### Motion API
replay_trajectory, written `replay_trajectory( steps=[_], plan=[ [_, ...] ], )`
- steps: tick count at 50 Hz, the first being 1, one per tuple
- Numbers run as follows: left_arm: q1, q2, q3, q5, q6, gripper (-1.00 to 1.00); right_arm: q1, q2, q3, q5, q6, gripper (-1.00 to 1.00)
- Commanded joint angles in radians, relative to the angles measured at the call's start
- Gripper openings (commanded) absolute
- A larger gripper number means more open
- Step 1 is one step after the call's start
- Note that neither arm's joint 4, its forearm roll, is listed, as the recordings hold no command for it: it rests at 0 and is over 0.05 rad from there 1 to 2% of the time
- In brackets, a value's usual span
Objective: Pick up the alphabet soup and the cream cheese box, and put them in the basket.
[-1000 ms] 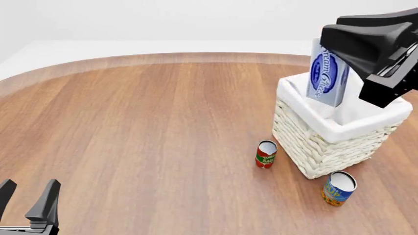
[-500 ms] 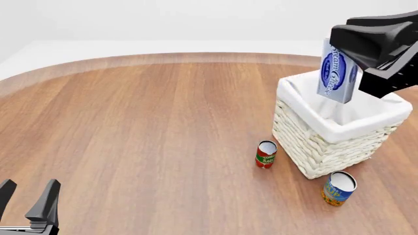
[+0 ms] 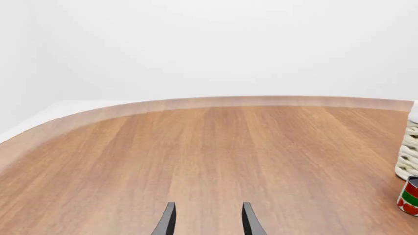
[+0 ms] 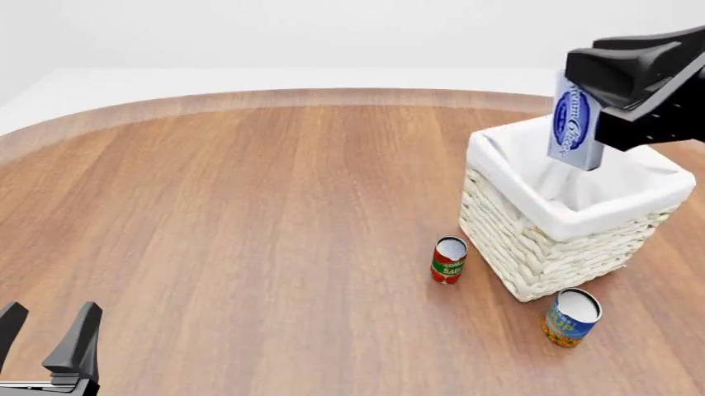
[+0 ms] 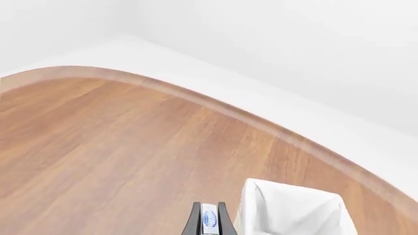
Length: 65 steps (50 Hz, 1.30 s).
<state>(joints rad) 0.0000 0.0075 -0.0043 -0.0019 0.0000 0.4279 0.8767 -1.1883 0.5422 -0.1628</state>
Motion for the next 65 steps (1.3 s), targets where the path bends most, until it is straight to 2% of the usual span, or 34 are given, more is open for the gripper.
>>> replay_trajectory(
  steps=[1, 18, 65],
  plan=[
    [0.0, 0.0, 0.0, 0.0, 0.0, 1.0, -0.067, 0.011, 0.01, -0.007, 0.001, -1.0],
    [0.0, 0.0, 0.0, 0.0, 0.0, 1.0, -0.156, 0.061, 0.065, -0.035, 0.008, -1.0],
    [0.0, 0.0, 0.0, 0.0, 0.0, 1.0, -0.318, 0.18, 0.154, -0.124, 0.011, -1.0]
  ],
)
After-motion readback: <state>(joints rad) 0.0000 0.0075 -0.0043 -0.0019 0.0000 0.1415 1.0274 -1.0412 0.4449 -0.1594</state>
